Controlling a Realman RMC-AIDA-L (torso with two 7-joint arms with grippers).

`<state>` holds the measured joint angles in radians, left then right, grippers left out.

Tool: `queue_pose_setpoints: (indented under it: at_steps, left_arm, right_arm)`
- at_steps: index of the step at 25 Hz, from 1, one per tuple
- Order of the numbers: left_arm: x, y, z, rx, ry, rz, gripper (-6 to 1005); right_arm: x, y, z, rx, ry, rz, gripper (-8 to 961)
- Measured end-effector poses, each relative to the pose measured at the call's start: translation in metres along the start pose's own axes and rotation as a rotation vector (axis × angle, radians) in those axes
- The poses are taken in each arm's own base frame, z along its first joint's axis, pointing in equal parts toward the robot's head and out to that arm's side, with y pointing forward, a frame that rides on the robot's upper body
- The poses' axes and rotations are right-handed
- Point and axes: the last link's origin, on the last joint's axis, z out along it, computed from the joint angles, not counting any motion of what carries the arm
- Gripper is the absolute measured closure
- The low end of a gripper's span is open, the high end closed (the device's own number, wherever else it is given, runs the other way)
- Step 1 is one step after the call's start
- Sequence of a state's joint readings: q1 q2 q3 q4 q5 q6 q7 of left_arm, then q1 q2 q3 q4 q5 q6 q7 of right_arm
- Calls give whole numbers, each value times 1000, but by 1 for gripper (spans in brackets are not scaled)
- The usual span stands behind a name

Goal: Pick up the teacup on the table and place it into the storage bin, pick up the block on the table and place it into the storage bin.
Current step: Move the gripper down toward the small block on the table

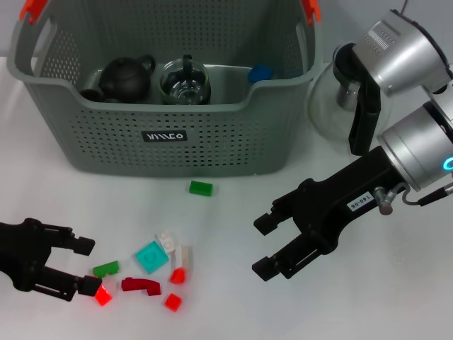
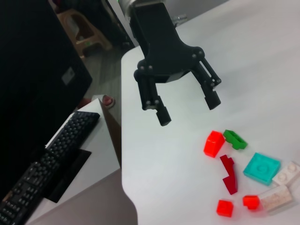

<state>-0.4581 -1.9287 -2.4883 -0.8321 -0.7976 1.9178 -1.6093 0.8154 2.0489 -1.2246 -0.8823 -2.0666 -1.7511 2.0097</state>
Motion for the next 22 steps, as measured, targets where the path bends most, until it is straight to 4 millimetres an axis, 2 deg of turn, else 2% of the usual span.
queue_pose_setpoints:
  at_steps: [6, 11, 17, 22]
  left_arm:
    - [1, -1, 2, -3, -13, 8, 140]
    - [3, -1, 3, -6, -15, 12, 140]
    - [4, -1, 5, -11, -12, 12, 140]
    - [4, 0, 9, -16, -7, 11, 141]
  right_arm:
    - [-2, -7, 7, 41, -12, 1, 55]
    - [-6, -17, 32, 91, -8, -28, 55]
    - [-6, -28, 64, 166, 79, -66, 56]
    - [-10, -31, 85, 220, 102, -119, 56]
